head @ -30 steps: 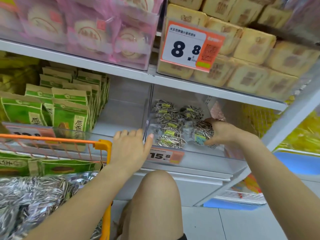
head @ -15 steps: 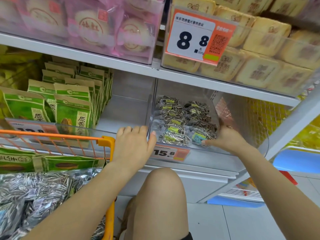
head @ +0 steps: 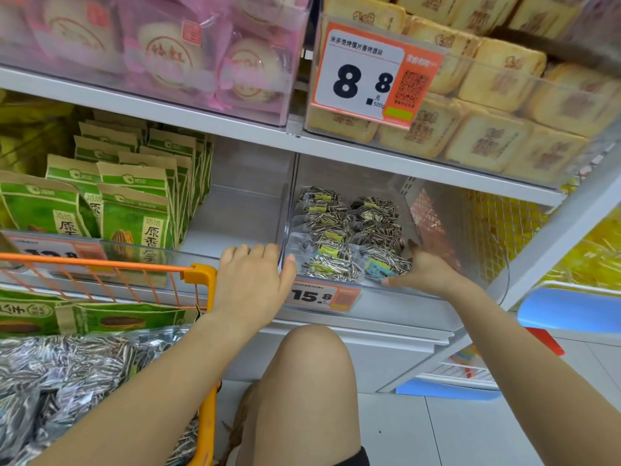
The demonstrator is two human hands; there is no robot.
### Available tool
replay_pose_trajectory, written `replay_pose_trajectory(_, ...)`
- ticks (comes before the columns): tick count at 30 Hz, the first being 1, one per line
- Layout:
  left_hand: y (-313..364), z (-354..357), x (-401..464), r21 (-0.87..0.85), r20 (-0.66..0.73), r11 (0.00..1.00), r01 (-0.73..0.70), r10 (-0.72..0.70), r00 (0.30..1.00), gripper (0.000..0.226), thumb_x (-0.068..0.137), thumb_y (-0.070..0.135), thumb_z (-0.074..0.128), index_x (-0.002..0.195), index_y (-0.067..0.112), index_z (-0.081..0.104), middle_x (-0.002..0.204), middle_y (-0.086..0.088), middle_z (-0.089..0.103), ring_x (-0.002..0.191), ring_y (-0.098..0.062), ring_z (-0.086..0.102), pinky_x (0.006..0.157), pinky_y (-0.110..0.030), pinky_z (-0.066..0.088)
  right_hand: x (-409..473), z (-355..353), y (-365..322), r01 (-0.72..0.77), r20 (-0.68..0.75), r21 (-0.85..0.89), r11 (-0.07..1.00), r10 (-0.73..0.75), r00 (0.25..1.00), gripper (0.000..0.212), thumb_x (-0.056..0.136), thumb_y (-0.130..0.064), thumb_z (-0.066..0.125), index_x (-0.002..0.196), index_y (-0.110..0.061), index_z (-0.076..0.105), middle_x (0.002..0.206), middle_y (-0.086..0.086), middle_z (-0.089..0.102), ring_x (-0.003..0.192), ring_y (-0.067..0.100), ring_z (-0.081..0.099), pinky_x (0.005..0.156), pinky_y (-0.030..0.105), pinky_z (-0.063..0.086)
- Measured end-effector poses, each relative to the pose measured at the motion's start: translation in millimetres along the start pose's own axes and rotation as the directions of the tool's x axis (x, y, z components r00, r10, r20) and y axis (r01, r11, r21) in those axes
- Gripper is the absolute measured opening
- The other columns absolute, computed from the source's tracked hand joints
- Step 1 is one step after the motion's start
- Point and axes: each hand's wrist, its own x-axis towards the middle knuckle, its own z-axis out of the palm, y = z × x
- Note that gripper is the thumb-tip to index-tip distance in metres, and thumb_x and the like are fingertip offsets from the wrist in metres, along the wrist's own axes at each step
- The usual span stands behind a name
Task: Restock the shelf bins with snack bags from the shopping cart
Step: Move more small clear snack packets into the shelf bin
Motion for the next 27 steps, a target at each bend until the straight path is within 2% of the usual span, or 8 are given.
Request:
replay_pose_trajectory(2,-0.6,-4.2,0.4,-0.012,0.046,1.000,0.004,-0.003,0.999,0.055,0.092,0.045,0.018,0.082,0.012,0.060,0.078,-0.008,0.066,0.077,-0.030,0.058,0.077,-0.038,0.039,-3.5,-4.5,0.0,-0.011,0.034,0.061,0.998,0.009,0.999,0.114,0.065,-0.053,0.081,0.151,-0.013,0.018,0.146,0.008,0.043,0.121,0.027,0.052,0.096,0.036,0.048)
replay_pose_trajectory(5,-5.1,-3.5,3.1,-0.039,0.129,0.999,-0.002,0.007,0.992,0.056,0.098,0.051,0.015,0.113,0.016,0.056,0.110,-0.005,0.063,0.105,-0.025,0.052,0.094,-0.036,0.031,-9.4,-10.3,3.8,-0.070,0.104,0.204,0.976,0.050,0.993,0.093,0.070,-0.027,0.084,0.146,-0.007,0.033,0.133,0.009,0.050,0.101,0.022,0.058,0.078,0.032,0.057)
replay_pose_trajectory(9,-17.3,-8.6,-6.6,-0.018,0.139,0.999,-0.032,0.034,0.990,0.083,0.084,0.061,-0.004,0.137,0.017,0.043,0.134,-0.005,0.052,0.128,-0.024,0.039,0.109,-0.035,0.021,-12.2,-10.7,10.2,-0.116,-0.122,0.024,0.993,0.119,0.985,0.060,0.078,-0.023,0.077,0.130,-0.003,0.056,0.104,0.013,0.072,0.073,0.019,0.072,0.082,0.037,0.056)
replay_pose_trajectory(11,-23.2,-12.6,-13.1,-0.020,0.158,0.999,-0.032,0.034,0.987,0.072,0.092,0.059,0.006,0.142,0.017,0.035,0.142,-0.005,0.044,0.138,-0.024,0.027,0.115,-0.038,0.013,-13.2,-8.9,10.1,-0.143,-0.166,0.075,0.987,0.154,0.974,0.050,0.080,-0.019,0.074,0.125,-0.005,0.062,0.095,0.012,0.074,0.062,0.014,0.070,0.079,0.032,0.057)
replay_pose_trajectory(16,-40.1,-36.6,-26.7,-0.123,0.141,0.991,-0.048,0.065,0.988,0.058,0.098,0.051,0.025,0.147,0.020,0.026,0.149,-0.001,0.033,0.144,-0.021,0.013,0.118,-0.038,0.006,-26.4,-12.4,-4.7,-0.215,-0.140,-0.106,0.971,0.199,0.970,0.055,0.079,-0.032,0.073,0.126,-0.010,0.054,0.110,0.012,0.065,0.095,0.029,0.063,0.078,0.035,0.051)
replay_pose_trajectory(21,-90.1,-76.3,-51.8,-0.205,-0.013,0.971,-0.124,0.124,0.992,0.062,0.087,0.053,0.024,0.133,0.019,0.050,0.134,0.000,0.051,0.134,-0.021,0.035,0.111,-0.037,0.024,-64.5,-10.0,-60.1,-0.063,-0.526,-0.428,0.902,-0.192,0.828,0.026,0.087,-0.019,0.056,0.110,-0.008,0.058,0.089,0.014,0.061,0.086,0.035,0.060,0.061,0.035,0.045)
replay_pose_trajectory(25,-137.5,-107.4,-85.3,-0.210,-0.024,0.966,-0.152,0.150,0.988,0.042,0.092,0.042,0.036,0.119,0.021,0.060,0.116,0.006,0.061,0.114,-0.015,0.051,0.095,-0.033,0.040,-104.0,2.6,-137.4,0.199,-0.452,-0.451,0.870,-0.415,0.790,0.032,0.090,-0.031,0.056,0.119,-0.019,0.060,0.101,0.008,0.068,0.095,0.030,0.065,0.063,0.035,0.048)
replay_pose_trajectory(27,-158.9,-118.4,-102.8,-0.181,0.097,0.977,-0.109,0.128,0.987,0.039,0.096,0.044,0.036,0.123,0.026,0.056,0.116,0.009,0.062,0.107,-0.012,0.056,0.086,-0.031,0.046,-126.2,12.7,-177.4,0.378,-0.345,-0.428,0.821,-0.535,0.772,0.036,0.091,-0.041,0.052,0.123,-0.026,0.059,0.106,-0.001,0.070,0.096,0.025,0.067,0.065,0.033,0.048)
